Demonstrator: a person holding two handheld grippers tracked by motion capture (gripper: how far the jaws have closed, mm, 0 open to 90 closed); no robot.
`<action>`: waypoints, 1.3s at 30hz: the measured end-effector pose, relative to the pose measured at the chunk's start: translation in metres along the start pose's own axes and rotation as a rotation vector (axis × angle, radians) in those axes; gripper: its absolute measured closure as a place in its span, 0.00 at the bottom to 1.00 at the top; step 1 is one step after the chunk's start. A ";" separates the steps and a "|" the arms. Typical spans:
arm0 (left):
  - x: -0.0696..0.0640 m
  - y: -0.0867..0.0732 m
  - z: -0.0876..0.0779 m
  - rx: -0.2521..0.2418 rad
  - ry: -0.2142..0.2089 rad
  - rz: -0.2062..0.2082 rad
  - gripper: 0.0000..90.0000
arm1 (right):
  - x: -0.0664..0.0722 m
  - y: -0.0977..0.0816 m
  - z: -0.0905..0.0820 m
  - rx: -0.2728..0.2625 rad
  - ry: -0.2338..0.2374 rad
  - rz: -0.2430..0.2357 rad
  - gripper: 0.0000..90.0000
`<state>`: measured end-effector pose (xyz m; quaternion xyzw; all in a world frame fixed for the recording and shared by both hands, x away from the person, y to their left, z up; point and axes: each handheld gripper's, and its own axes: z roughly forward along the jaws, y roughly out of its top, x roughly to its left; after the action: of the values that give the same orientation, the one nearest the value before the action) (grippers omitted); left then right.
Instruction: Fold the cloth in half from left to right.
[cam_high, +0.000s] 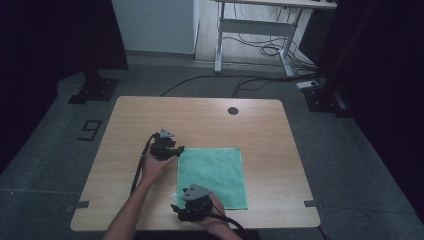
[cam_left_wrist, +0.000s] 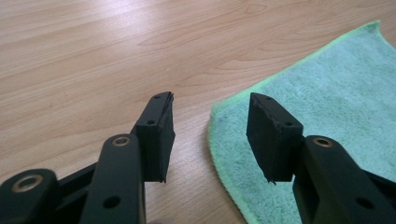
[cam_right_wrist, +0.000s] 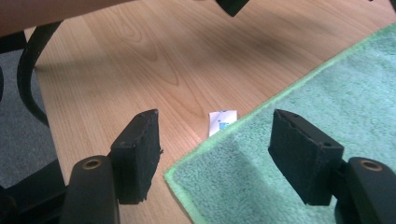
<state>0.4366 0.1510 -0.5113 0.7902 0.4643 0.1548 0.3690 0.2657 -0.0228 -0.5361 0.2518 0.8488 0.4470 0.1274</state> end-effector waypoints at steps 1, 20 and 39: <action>0.000 0.000 0.000 0.000 0.000 0.000 0.58 | 0.000 0.000 0.000 0.000 0.000 0.000 0.38; 0.001 -0.001 0.029 0.082 -0.027 -0.005 0.78 | -0.005 -0.005 -0.004 0.003 -0.004 0.012 0.42; 0.000 -0.002 0.028 0.084 -0.067 -0.022 0.99 | 0.013 -0.011 0.005 0.074 0.059 -0.055 0.60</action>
<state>0.4522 0.1395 -0.5315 0.8045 0.4663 0.1045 0.3526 0.2534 -0.0176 -0.5472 0.2198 0.8748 0.4186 0.1053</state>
